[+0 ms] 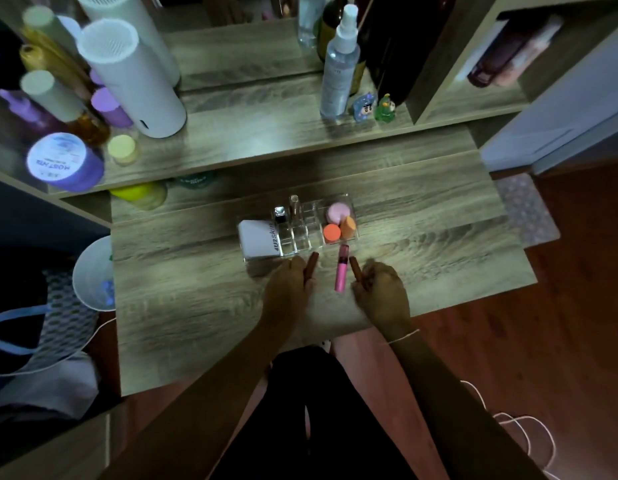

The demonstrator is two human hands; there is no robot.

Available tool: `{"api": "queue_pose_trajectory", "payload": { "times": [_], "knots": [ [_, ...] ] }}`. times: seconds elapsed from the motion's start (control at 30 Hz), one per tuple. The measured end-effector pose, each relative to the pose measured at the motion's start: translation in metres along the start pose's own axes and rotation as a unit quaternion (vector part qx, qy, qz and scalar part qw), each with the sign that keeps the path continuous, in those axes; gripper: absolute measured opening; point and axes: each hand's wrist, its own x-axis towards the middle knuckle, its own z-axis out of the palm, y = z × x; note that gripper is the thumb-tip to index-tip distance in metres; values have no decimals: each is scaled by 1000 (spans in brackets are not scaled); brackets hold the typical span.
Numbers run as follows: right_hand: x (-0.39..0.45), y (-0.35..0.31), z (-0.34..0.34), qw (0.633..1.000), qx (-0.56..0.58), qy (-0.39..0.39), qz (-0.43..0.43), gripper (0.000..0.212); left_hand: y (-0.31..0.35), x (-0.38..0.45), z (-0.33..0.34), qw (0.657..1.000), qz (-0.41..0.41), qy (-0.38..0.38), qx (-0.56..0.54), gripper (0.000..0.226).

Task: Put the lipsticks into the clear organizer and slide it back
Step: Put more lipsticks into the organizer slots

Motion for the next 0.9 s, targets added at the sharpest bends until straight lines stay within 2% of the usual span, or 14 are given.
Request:
{"api": "queue_pose_trajectory", "payload": {
  "times": [0.17,0.37,0.57,0.73,0.9],
  "knots": [
    [-2,-6,-6,999,27,23,21,23,-2,-5,-5,999,34,14,-22,22],
    [-12,-27,-17,996,53,51,-43,27,-9,-13,-22,989,113,31,-92,26],
    [-8,-50,-21,991,94,10,-99,25,-10,-4,-41,981,121,73,-132,27],
    [3,-65,-21,985,120,2,-121,34,-7,11,-54,974,135,119,-139,27],
    [10,-74,-21,982,132,6,-135,30,-4,22,-61,961,134,186,-153,27]
  ]
}}
